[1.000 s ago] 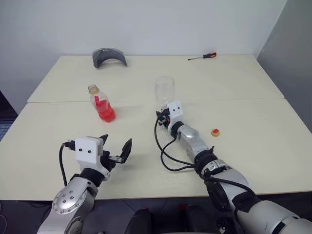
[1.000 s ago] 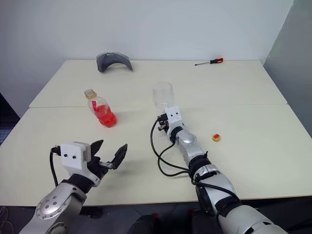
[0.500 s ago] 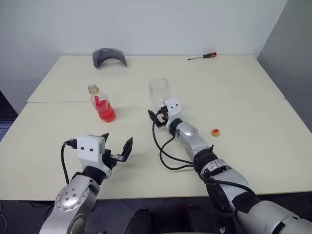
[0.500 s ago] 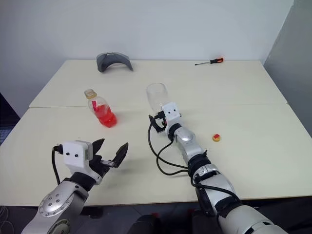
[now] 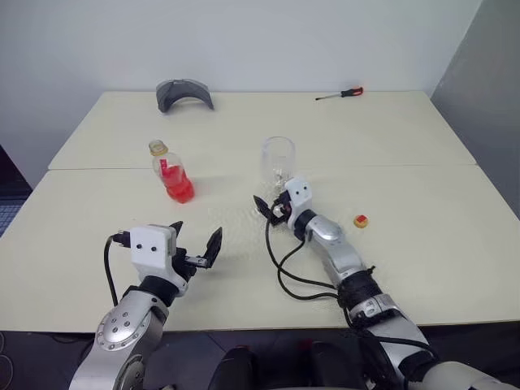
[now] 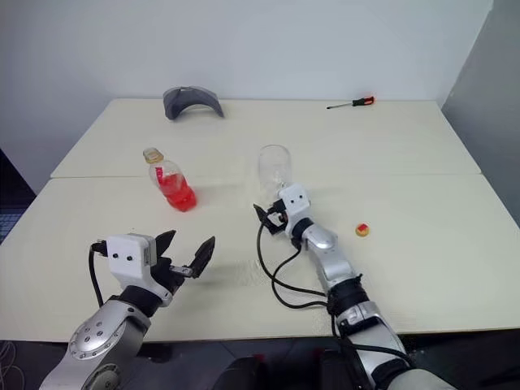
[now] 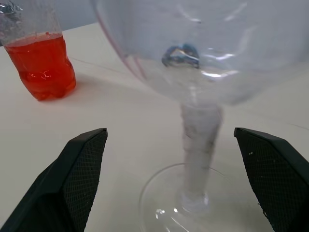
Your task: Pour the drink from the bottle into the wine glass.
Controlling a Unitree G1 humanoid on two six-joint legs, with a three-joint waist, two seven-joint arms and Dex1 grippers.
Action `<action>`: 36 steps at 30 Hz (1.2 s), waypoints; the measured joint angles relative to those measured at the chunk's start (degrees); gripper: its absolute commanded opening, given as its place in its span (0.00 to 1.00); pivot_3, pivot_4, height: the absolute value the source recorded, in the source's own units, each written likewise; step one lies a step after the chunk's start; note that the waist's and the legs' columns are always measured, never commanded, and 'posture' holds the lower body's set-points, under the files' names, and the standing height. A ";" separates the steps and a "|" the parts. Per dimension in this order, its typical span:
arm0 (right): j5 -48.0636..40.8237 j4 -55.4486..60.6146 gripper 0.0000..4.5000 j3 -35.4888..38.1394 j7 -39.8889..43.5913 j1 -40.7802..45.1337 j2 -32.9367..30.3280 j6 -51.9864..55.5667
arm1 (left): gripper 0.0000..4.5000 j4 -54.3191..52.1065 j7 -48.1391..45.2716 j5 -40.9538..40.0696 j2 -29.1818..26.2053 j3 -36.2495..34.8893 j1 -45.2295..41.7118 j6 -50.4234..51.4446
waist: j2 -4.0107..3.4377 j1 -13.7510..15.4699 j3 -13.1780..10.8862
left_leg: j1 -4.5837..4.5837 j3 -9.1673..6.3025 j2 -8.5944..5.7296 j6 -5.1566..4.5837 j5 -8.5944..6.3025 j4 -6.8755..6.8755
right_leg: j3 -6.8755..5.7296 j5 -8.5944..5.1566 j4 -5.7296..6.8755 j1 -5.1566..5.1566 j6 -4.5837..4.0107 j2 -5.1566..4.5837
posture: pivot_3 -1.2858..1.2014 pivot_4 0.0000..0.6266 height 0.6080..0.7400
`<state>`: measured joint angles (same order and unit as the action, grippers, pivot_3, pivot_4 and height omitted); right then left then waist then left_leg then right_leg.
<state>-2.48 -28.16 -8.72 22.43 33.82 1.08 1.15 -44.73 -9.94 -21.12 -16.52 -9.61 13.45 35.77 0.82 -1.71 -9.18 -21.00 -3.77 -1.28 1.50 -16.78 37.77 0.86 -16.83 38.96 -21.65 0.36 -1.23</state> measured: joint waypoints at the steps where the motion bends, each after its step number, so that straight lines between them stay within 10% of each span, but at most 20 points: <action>1: -0.06 2.19 1.00 -0.06 0.35 -0.99 -0.89 1.31 | 1.00 0.01 0.01 -0.01 0.00 0.06 0.01 -0.01 | 0.00 -0.01 0.00 | 0.00 0.00 0.00 0.00 0.00 0.00 | 0.00 0.00 0.00 0.00 0.00 0.00 | 0.52 0.24 1.00; 21: -29.00 66.75 1.00 15.34 22.90 -29.83 -37.28 36.39 | 1.00 23.70 5.62 9.17 -0.02 -4.22 -16.73 -10.07 | 0.30 0.93 -0.70 | -0.38 -0.24 -0.02 0.00 0.00 -0.02 | -0.30 -0.10 -0.18 -0.12 0.19 0.00 | 0.52 0.24 1.00; 36: -42.39 70.86 1.00 15.57 17.40 -25.51 -37.05 40.39 | 1.00 35.83 4.43 12.81 -2.00 -4.40 -23.65 -18.68 | 0.82 1.76 -0.99 | -0.88 -0.34 -0.04 0.04 0.03 0.17 | -0.42 0.00 -0.12 -0.55 0.15 -0.04 | 0.52 0.24 1.00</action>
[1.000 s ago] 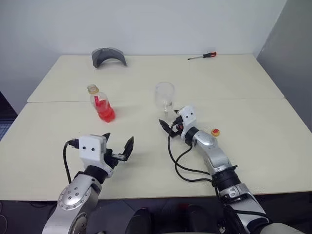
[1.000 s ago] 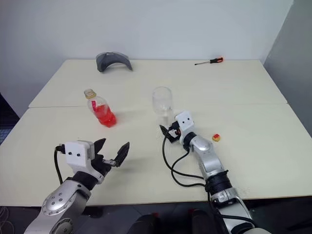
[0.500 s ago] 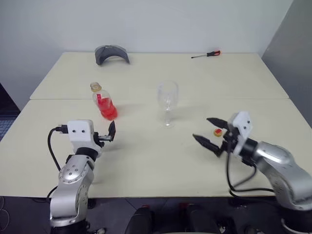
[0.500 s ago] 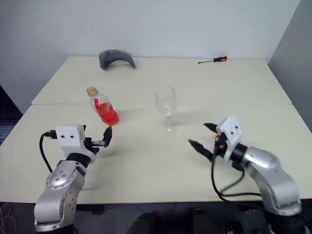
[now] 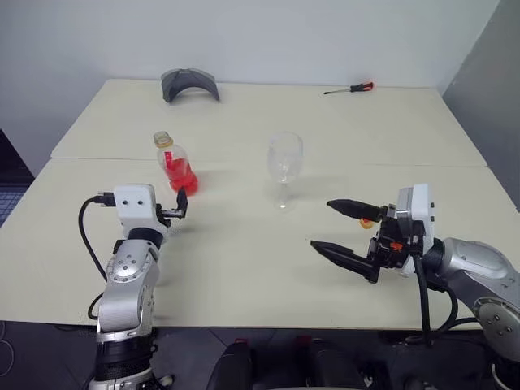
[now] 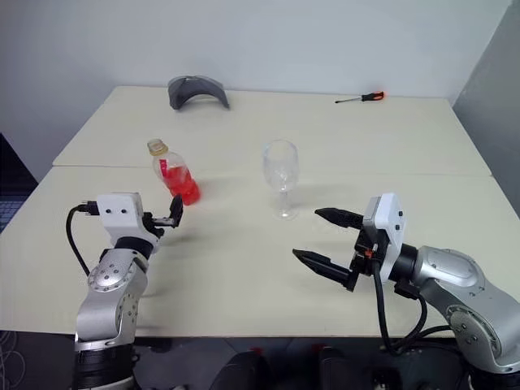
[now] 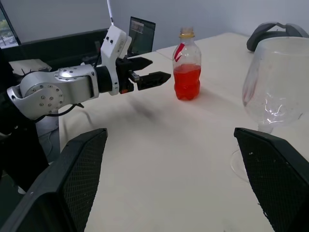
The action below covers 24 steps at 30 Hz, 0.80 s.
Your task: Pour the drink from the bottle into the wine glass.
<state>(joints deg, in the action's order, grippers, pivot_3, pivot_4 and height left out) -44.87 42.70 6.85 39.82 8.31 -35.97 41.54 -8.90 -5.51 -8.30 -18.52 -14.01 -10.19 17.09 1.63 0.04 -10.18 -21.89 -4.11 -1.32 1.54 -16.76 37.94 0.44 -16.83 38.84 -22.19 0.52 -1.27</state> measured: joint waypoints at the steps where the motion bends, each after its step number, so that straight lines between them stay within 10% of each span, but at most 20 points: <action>1: 0.32 0.01 1.00 -0.28 -0.16 0.03 0.00 -0.10 | 1.00 0.93 -0.43 0.01 -0.34 0.00 -0.44 -0.45 | 0.00 0.00 0.00 | 0.00 0.00 0.00 0.00 0.00 0.00 | 0.00 0.00 0.00 -0.01 0.00 0.00 | 0.52 0.24 1.00; 24: 1.53 1.93 1.00 -4.16 -3.67 1.59 -0.65 -1.26 | 1.00 31.84 -14.11 -1.06 -3.80 1.10 -18.65 -13.39 | 0.01 -0.03 0.00 | -0.01 -0.12 0.00 0.05 0.03 0.05 | -0.16 0.01 0.06 0.00 0.01 0.00 | 0.52 0.24 1.00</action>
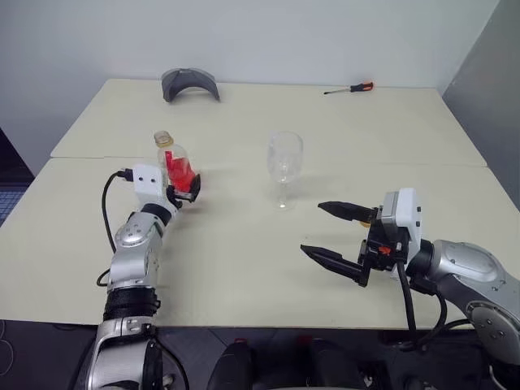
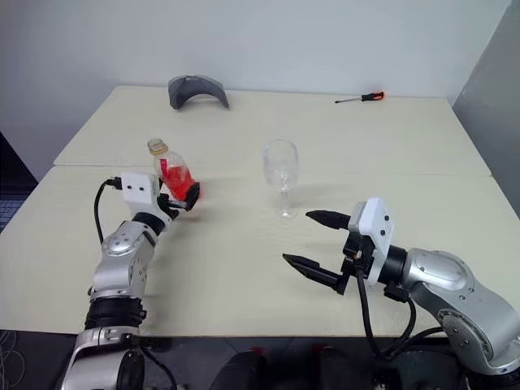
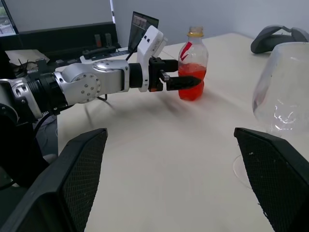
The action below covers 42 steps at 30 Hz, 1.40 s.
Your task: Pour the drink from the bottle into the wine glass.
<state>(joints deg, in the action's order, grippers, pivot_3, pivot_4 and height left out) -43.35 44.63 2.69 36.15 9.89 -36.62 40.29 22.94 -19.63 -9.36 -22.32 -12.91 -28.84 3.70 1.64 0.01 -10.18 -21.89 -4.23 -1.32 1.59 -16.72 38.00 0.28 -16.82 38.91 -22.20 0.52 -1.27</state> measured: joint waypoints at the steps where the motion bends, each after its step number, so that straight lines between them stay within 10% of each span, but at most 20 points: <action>1: 0.02 0.00 1.00 -0.24 -0.03 0.00 -0.01 0.01 | 1.00 1.00 -0.09 0.42 -0.19 0.12 -0.68 -0.90 | 0.00 -0.01 0.00 | 0.00 0.01 0.00 0.00 0.00 0.00 | 0.01 0.00 0.00 0.00 0.00 0.00 | 0.52 0.24 1.00; 14: -0.02 -0.04 1.00 -1.83 -2.11 0.94 0.36 0.08 | 1.00 22.92 -0.75 2.86 -0.47 1.22 -12.71 -13.31 | 0.01 -0.03 0.00 | -0.06 -0.03 -0.03 0.04 0.02 0.06 | -0.05 0.01 0.02 -0.02 0.00 -0.02 | 0.52 0.24 1.00; 28: 0.40 -1.18 1.00 -2.00 -2.66 2.27 0.98 0.04 | 0.29 26.02 -2.53 2.82 -0.47 1.32 -13.53 -15.68 | 0.01 -0.08 0.00 | -0.06 -0.03 -0.04 0.03 0.02 0.09 | -0.04 0.01 0.06 -0.03 0.00 -0.02 | 0.52 0.24 1.00; 42: 1.58 -9.12 1.00 -1.51 -6.71 13.52 1.91 0.85 | 0.28 20.30 -18.97 4.42 -3.27 10.40 -27.03 -5.04 | 0.08 -0.16 -0.04 | -0.26 -0.09 -0.08 0.17 0.12 0.18 | -0.16 0.01 0.06 -0.11 -0.01 -0.02 | 0.52 0.24 1.00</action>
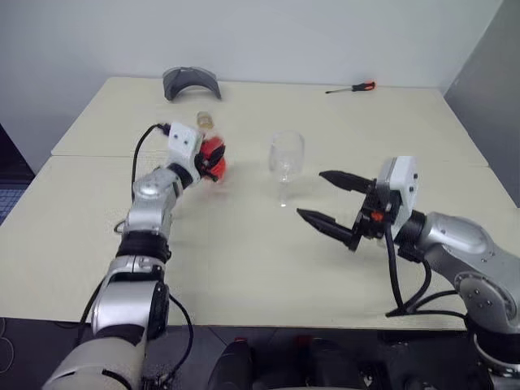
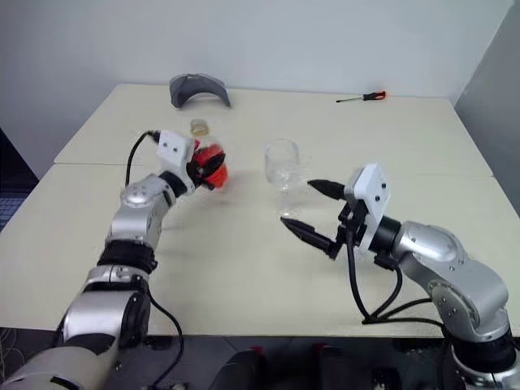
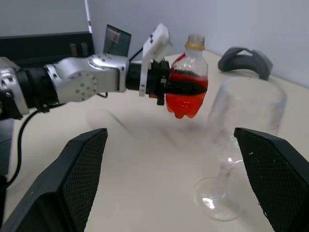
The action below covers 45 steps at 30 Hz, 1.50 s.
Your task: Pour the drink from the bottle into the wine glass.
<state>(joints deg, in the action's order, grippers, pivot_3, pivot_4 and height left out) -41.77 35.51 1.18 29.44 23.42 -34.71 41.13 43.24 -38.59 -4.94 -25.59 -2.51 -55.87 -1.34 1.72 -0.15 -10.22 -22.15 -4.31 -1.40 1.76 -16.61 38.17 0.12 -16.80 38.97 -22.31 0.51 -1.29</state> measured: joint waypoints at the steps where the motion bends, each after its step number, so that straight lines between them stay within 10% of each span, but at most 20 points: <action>1: 0.09 -0.78 1.00 0.02 -0.29 1.03 0.02 0.25 | 0.28 0.75 -1.18 0.29 -0.08 0.29 -2.35 -0.61 | 0.00 0.00 0.00 | 0.02 0.03 0.00 0.00 0.00 0.00 | 0.03 0.00 0.00 0.00 0.00 0.00 | 0.52 0.24 1.00; 45: 15.79 -22.76 1.00 -7.59 2.53 18.67 10.86 0.31 | 0.26 25.04 -12.93 17.66 -8.89 11.32 -19.32 -41.16 | 0.00 -1.72 -0.01 | -1.32 0.46 -0.07 0.00 0.01 0.78 | 0.57 0.02 1.18 -1.79 -0.03 -0.01 | 0.52 0.24 1.00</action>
<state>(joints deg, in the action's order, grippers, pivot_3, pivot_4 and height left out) -25.97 12.75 -6.41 31.97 42.09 -23.85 41.44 68.28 -51.52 12.71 -34.48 8.81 -75.20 -42.51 1.72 -1.87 -10.22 -23.47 -3.85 -1.47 1.76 -16.59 38.96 0.69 -16.78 40.15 -24.10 0.48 -1.30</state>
